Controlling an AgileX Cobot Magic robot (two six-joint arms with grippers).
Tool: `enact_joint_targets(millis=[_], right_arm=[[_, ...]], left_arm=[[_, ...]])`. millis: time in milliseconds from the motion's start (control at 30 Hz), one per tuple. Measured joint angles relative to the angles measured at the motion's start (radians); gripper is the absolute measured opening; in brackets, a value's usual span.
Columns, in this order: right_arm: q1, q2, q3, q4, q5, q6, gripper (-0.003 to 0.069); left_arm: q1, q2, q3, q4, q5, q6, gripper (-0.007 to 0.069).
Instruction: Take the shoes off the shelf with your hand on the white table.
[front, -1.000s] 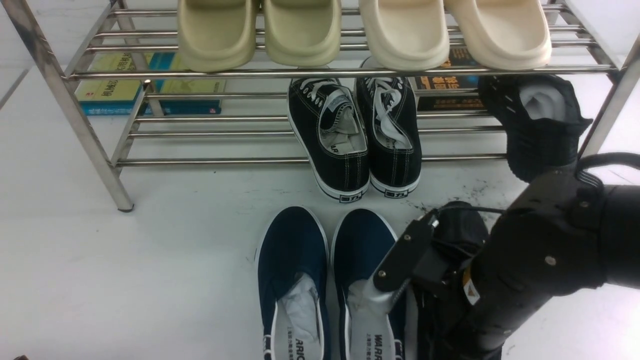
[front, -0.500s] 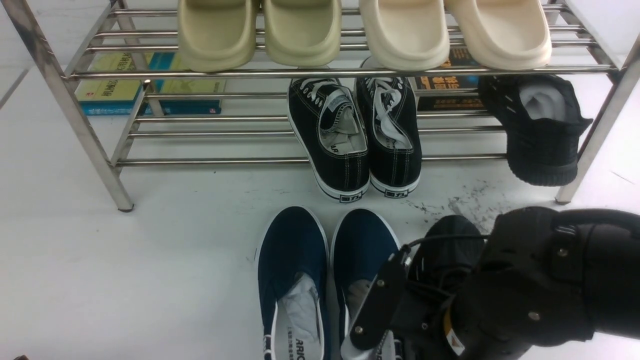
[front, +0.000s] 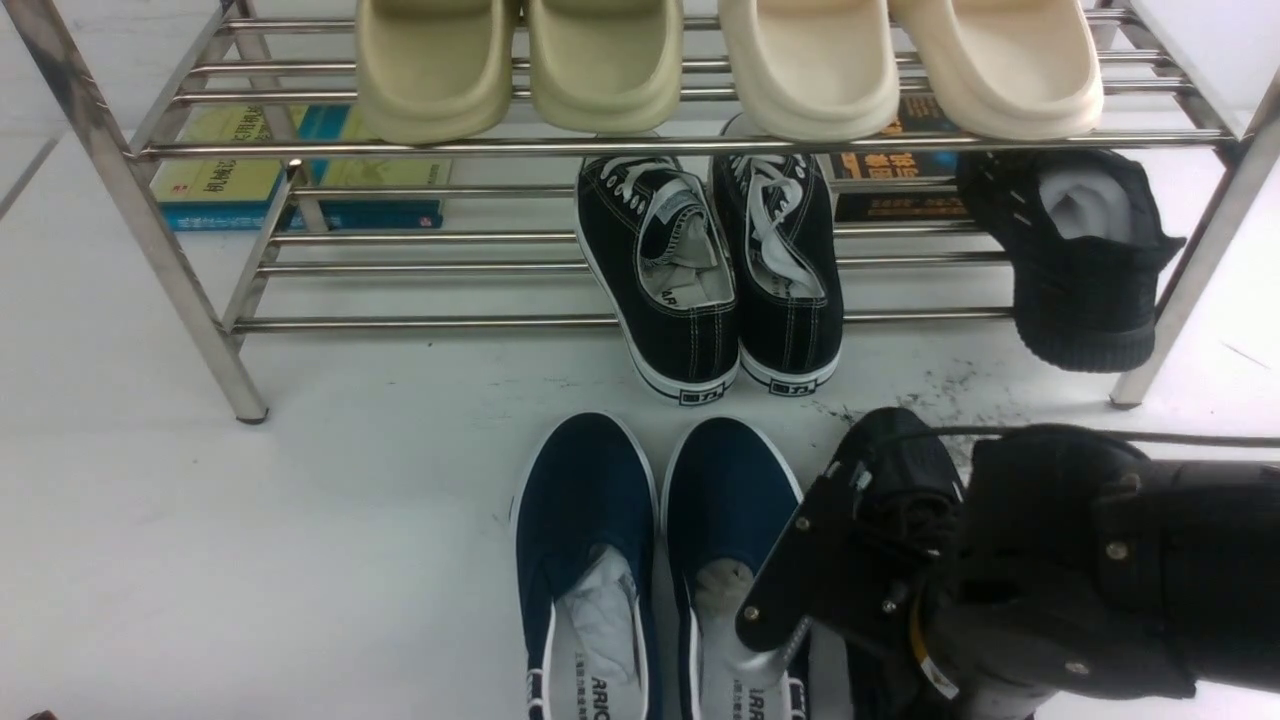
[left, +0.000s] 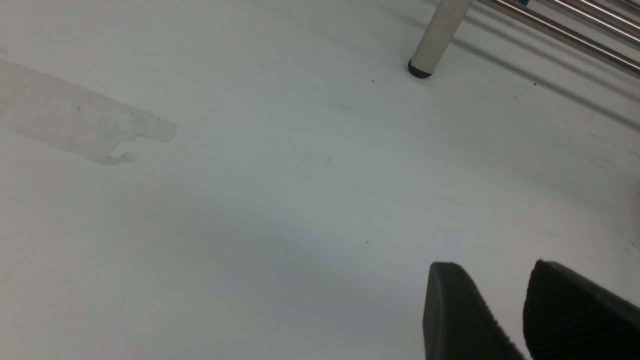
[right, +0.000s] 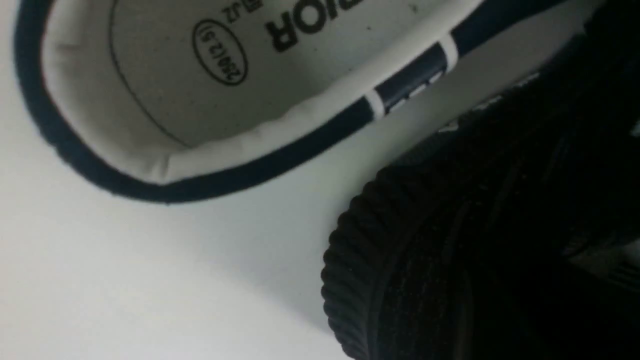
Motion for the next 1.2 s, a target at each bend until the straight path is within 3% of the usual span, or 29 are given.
enact_joint_targets(millis=[333, 633, 733, 833, 867, 933, 1000, 1067, 1200], right_arm=[[0.0, 0.0, -0.05, 0.059, 0.063, 0.014, 0.0496], [0.0, -0.08, -0.234, 0.06, 0.276, -0.053, 0.0528], [-0.008, -0.128, -0.249, 0.017, 0.302, -0.091, 0.0498], [-0.091, -0.202, -0.253, -0.011, 0.311, -0.097, 0.0362], [-0.098, -0.205, -0.253, -0.011, 0.311, -0.097, 0.0351], [-0.177, -0.227, -0.253, -0.016, 0.281, -0.095, 0.024], [-0.324, -0.231, -0.253, -0.009, 0.197, -0.078, 0.0052], [-0.431, -0.213, -0.254, 0.02, 0.128, -0.073, -0.0007], [-0.573, -0.14, -0.275, 0.089, 0.055, -0.07, -0.0012]], left_arm=[[0.0, 0.0, 0.0, 0.0, 0.0, 0.0, 0.0239], [0.0, 0.0, 0.0, 0.0, 0.0, 0.0, 0.0239], [0.0, 0.0, 0.0, 0.0, 0.0, 0.0, 0.0239], [0.0, 0.0, 0.0, 0.0, 0.0, 0.0, 0.0239], [0.0, 0.0, 0.0, 0.0, 0.0, 0.0, 0.0239], [0.0, 0.0, 0.0, 0.0, 0.0, 0.0, 0.0239], [0.0, 0.0, 0.0, 0.0, 0.0, 0.0, 0.0239], [0.0, 0.0, 0.0, 0.0, 0.0, 0.0, 0.0239], [0.0, 0.0, 0.0, 0.0, 0.0, 0.0, 0.0239]])
